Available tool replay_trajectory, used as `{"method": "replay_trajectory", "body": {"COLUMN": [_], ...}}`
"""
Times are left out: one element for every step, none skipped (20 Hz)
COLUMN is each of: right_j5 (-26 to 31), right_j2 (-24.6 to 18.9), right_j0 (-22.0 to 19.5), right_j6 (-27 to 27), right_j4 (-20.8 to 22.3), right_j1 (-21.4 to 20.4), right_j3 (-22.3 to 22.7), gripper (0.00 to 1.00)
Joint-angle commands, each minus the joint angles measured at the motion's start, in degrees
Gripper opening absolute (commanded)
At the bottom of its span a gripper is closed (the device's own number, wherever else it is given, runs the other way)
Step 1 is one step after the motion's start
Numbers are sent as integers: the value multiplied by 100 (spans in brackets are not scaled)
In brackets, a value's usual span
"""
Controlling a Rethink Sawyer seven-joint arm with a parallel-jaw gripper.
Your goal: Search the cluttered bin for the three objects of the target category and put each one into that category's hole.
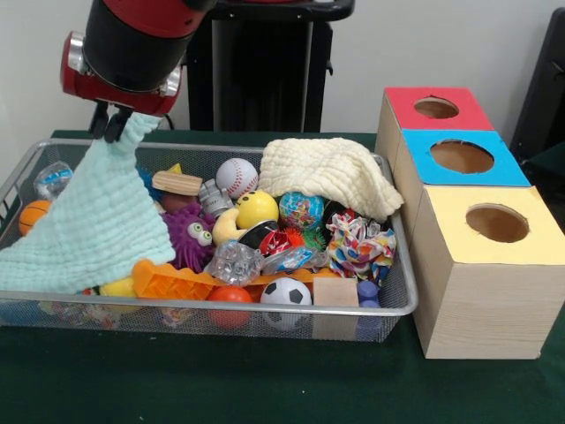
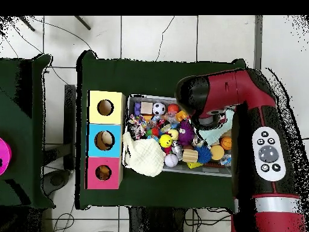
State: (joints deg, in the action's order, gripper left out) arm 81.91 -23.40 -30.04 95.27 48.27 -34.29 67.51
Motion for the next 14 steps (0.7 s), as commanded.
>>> {"method": "replay_trajectory", "body": {"right_j5": [-827, -917, -987, -1064, -1122, -1157, -1193, -1229, -1273, -1311, -1366, -1380, -1393, -1407], "right_j2": [-110, -88, -68, -47, -28, -12, 5, 22, 35, 43, 55, 42, 28, 14], "right_j0": [-238, -272, -291, -318, -334, -345, -352, -360, -367, -386, -399, -388, -377, -366], "right_j6": [-1704, -1723, -1740, -1757, -1784, -1826, -1856, -1886, -1902, -1937, -1944, -1937, -1930, -1924], "right_j4": [390, 422, 452, 486, 511, 546, 574, 602, 632, 664, 697, 713, 728, 744], "right_j1": [117, 112, 104, 116, 109, 135, 143, 151, 143, 156, 137, 178, 219, 259], "right_j3": [246, 286, 303, 311, 323, 297, 279, 261, 260, 235, 261, 218, 175, 132], "gripper": [0, 0, 0, 0, 0, 0, 0, 0, 0, 0, 100, 100, 100, 100]}}
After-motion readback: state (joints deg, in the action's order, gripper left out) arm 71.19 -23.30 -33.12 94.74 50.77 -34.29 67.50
